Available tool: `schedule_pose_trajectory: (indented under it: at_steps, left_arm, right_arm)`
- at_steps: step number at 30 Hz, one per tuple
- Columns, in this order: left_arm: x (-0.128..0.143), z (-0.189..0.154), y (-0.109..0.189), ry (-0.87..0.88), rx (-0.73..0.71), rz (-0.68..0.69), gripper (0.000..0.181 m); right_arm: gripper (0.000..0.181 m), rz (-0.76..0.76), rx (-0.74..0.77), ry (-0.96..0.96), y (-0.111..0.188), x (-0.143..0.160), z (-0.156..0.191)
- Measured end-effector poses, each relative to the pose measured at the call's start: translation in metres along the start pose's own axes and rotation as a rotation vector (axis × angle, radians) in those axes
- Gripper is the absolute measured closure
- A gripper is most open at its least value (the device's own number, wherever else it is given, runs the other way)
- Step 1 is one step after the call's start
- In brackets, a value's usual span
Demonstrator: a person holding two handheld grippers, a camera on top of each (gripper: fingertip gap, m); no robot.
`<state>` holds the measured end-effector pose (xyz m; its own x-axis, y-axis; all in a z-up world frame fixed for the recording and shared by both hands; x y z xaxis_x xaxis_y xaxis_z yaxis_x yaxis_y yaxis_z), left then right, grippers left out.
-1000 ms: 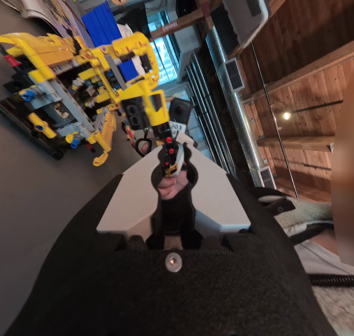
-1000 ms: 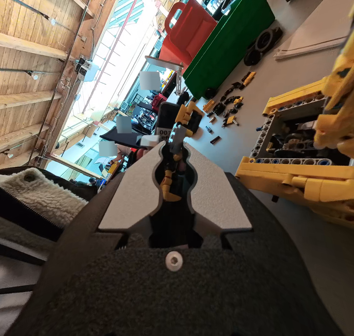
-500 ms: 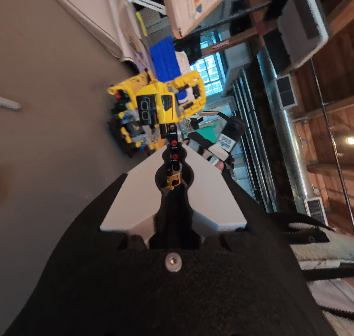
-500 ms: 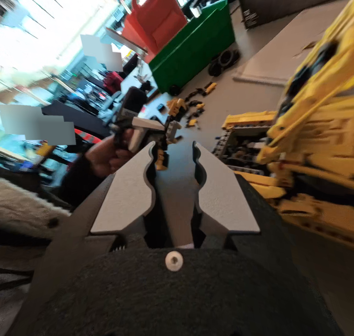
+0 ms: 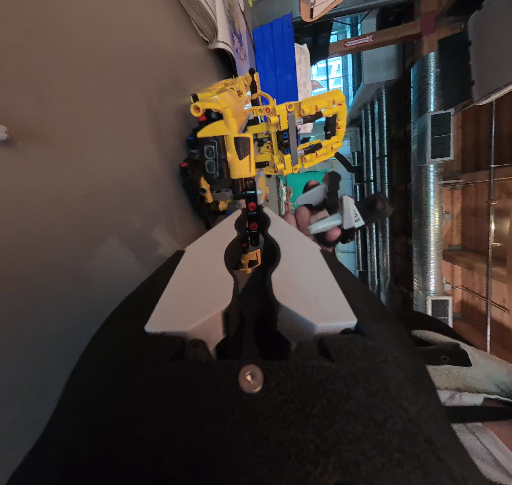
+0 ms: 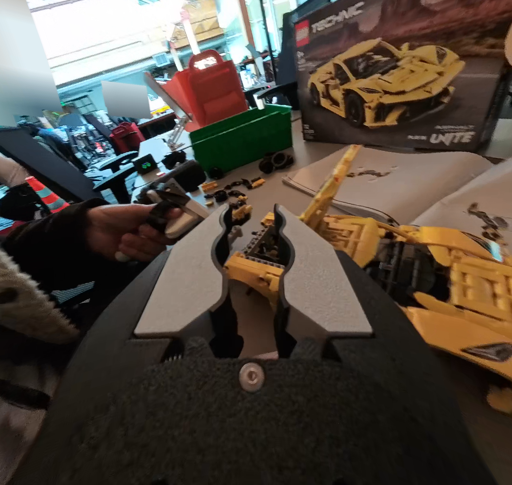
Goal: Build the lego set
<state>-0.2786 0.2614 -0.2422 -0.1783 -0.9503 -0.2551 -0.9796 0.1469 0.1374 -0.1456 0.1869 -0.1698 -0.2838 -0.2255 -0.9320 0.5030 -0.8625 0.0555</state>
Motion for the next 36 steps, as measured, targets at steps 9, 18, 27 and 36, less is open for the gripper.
schedule_pose_trajectory:
  at_steps: [9,18,27,36]
  left_arm:
    - [0.000,0.011,-0.005,0.076,-0.028,0.018,0.174]
    - [0.000,0.015,-0.011,0.118,-0.031,0.040,0.174]
    - [0.001,0.020,-0.013,0.142,-0.042,0.058,0.173]
    - [-0.006,0.022,-0.014,0.175,-0.019,0.033,0.174]
  right_arm:
    - [0.152,0.010,-0.078,-0.055,-0.003,0.005,0.007]
    - [0.152,0.037,-0.108,-0.072,-0.006,0.009,0.011]
    - [0.152,0.061,-0.116,-0.085,-0.008,0.013,0.011]
    - [0.152,0.068,-0.127,-0.102,-0.008,0.015,0.011]
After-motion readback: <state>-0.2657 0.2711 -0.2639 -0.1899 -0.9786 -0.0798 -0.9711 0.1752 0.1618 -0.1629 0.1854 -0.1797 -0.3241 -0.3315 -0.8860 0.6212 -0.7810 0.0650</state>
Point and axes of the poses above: each gripper's, where its closed fingertips meet, y back along the fingers, x out of its underside, z = x × y across the jaws, the point moved 3 cm from there along y, back along the fingers, and after that the axes turned 5 degrees about -y, right-handed, at the moved point
